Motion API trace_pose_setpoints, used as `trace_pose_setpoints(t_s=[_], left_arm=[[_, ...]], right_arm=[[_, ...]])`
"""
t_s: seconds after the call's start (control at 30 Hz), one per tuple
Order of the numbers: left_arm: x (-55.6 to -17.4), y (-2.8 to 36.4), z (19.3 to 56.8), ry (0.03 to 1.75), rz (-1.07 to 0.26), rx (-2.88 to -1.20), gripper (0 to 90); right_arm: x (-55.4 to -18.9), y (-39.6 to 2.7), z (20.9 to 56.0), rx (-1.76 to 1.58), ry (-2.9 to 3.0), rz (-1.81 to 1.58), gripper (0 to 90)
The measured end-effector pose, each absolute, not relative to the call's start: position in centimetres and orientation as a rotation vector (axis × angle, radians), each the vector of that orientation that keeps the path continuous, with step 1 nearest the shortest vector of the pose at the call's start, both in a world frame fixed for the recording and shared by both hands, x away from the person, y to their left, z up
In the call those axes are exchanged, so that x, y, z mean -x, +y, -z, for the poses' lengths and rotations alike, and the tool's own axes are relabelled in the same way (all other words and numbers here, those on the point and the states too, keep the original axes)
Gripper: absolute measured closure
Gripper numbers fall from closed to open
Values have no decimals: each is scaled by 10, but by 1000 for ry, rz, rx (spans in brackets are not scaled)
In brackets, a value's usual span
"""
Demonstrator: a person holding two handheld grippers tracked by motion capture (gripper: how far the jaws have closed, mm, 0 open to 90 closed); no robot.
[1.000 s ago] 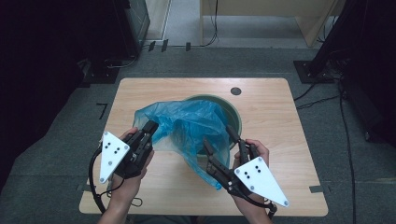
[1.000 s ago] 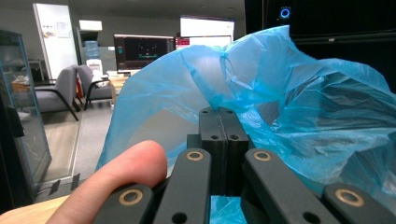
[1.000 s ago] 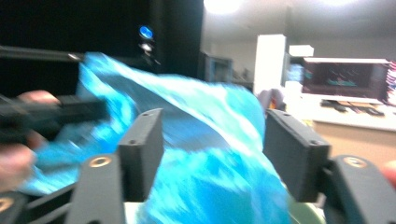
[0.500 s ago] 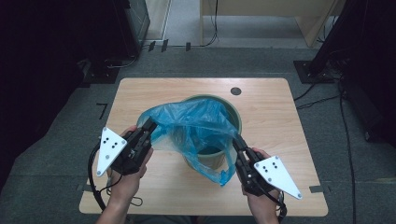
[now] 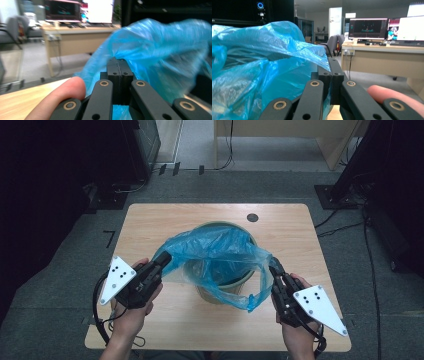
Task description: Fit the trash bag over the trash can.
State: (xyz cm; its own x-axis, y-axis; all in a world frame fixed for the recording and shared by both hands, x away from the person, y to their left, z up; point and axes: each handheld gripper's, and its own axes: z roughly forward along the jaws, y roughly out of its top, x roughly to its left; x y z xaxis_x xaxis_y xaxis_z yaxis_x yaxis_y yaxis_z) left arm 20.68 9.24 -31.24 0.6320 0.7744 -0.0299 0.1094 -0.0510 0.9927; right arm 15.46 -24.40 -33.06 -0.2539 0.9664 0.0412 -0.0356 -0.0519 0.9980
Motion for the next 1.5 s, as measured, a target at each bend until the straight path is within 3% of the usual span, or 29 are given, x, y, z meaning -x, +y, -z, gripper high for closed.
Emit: trace_pose_setpoints(t_s=[0.4,0.6,1.0,1.5], left_arm=[[-181,96,298,617,-476,-1498,900],[-187,99,304,655,-436,-1474,900],[-229,111,352,773,-277,-1454,900],[-225,118,355,773,-357,-1400,900]], right_arm=[[-136,-268,292,-996,1244,-1429,900],[-135,-264,273,-924,1287,-1344,900],[-177,-262,322,-1006,1426,-1196,882],[-188,-283,331,-1111,1367,-1254,900]])
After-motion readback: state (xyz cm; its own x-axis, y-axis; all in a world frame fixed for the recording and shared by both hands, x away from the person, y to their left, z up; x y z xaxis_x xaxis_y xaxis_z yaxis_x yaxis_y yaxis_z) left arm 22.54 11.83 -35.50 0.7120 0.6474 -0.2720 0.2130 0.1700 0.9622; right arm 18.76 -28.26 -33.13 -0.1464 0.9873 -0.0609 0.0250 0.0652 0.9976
